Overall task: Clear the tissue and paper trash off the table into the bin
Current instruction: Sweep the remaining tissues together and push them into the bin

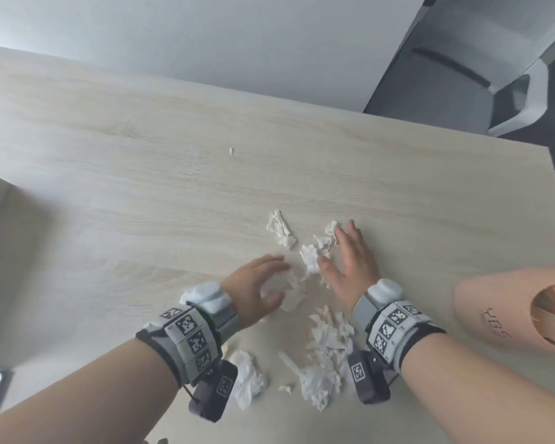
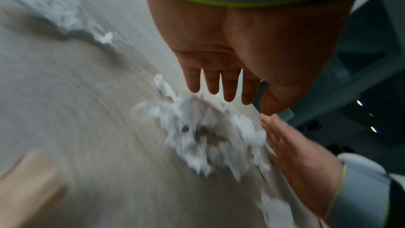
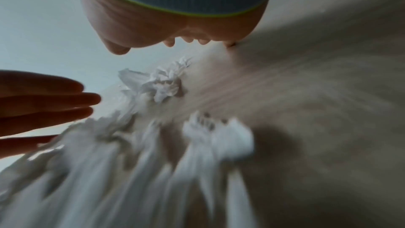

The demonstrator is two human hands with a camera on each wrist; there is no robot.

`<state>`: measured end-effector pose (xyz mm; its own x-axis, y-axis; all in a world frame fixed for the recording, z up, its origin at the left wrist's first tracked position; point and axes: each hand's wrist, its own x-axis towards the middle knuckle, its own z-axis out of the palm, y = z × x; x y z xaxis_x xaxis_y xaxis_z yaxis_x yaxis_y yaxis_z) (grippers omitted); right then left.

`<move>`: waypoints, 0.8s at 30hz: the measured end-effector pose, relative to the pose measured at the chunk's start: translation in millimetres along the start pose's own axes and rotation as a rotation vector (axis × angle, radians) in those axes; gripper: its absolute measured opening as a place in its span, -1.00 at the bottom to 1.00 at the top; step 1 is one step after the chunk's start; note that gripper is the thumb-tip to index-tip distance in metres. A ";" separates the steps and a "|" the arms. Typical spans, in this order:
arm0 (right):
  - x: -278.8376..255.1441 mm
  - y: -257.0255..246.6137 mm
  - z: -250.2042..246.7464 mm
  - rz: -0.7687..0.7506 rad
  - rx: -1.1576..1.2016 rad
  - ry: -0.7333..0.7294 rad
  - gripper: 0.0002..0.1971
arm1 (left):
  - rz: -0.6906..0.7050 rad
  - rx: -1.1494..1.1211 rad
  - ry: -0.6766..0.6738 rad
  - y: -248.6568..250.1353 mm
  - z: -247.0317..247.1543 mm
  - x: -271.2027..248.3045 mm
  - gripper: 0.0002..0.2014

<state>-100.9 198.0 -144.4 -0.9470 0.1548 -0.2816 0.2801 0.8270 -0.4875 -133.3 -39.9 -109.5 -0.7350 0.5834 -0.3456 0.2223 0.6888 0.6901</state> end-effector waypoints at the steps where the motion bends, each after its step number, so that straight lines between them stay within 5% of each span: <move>1: 10.4 0.0 -1.7 0.009 -0.041 -0.020 -0.20 | -0.025 -0.034 0.060 -4.0 -10.5 3.5 -0.48; 7: 47.6 -37.4 6.4 -0.173 -0.269 -0.237 -0.23 | -0.228 0.054 0.294 -45.1 -65.8 54.3 -0.34; 17: 10.4 -55.4 34.5 -0.661 -0.437 -0.519 -0.20 | -0.320 0.329 0.200 -70.3 -104.0 139.0 -0.16; 24: -18.6 -36.6 16.4 -0.613 -0.234 -0.558 -0.29 | -0.215 0.472 0.151 -55.4 -104.5 160.1 -0.26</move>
<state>-91.0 156.0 -134.9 -0.6875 -0.5929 -0.4193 -0.3526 0.7774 -0.5209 -330.2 -29.6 -136.5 -0.8715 0.3641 -0.3285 0.2952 0.9244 0.2415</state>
